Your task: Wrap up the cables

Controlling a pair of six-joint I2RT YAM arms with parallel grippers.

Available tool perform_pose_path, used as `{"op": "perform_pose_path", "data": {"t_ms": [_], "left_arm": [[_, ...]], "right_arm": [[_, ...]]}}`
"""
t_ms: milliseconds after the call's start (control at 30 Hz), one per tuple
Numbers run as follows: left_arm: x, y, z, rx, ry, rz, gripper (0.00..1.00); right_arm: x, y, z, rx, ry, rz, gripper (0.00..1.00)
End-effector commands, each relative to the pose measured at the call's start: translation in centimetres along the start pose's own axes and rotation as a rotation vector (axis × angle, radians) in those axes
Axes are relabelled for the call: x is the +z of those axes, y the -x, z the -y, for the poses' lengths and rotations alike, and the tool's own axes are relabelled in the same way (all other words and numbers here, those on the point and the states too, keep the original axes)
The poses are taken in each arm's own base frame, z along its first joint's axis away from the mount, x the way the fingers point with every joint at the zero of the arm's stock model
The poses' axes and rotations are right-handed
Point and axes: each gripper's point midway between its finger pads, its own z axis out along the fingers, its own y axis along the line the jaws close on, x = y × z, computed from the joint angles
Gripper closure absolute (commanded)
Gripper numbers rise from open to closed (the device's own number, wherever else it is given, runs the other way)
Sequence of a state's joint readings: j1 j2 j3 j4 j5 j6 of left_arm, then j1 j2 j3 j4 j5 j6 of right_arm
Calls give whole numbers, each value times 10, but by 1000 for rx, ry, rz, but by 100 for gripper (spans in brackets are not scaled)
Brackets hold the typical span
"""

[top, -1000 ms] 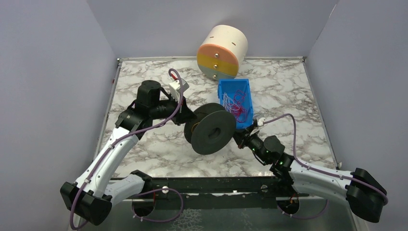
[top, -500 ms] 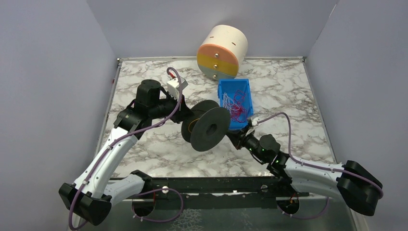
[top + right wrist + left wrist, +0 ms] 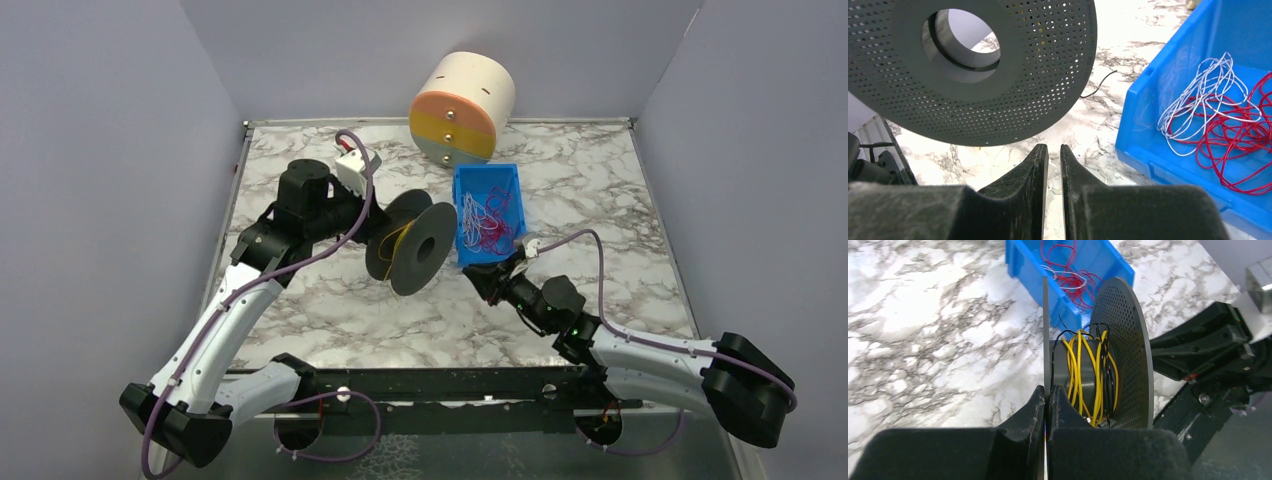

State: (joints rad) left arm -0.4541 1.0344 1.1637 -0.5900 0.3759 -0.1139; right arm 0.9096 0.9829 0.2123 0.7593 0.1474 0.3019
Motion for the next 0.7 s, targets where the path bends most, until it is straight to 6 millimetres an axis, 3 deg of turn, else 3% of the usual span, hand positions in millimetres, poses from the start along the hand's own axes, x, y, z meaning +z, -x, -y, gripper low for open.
{"op": "perform_pose_path", "data": {"t_ms": [0,267,500,667], "left_arm": [[-15,43,-9,33,103,131,100],[-16,59,-46,23,310,153,100],[-11,73,-88,1,539,135,100],[1,67,-115,50,710,48,100]], "right_arm": [[1,19,-3,-13,1,41,79],[0,23,6,-30,-65,7,79],[-1,24,31,-41,-237,-62,80],[-6,25,42,-48,-325,-117,77]]}}
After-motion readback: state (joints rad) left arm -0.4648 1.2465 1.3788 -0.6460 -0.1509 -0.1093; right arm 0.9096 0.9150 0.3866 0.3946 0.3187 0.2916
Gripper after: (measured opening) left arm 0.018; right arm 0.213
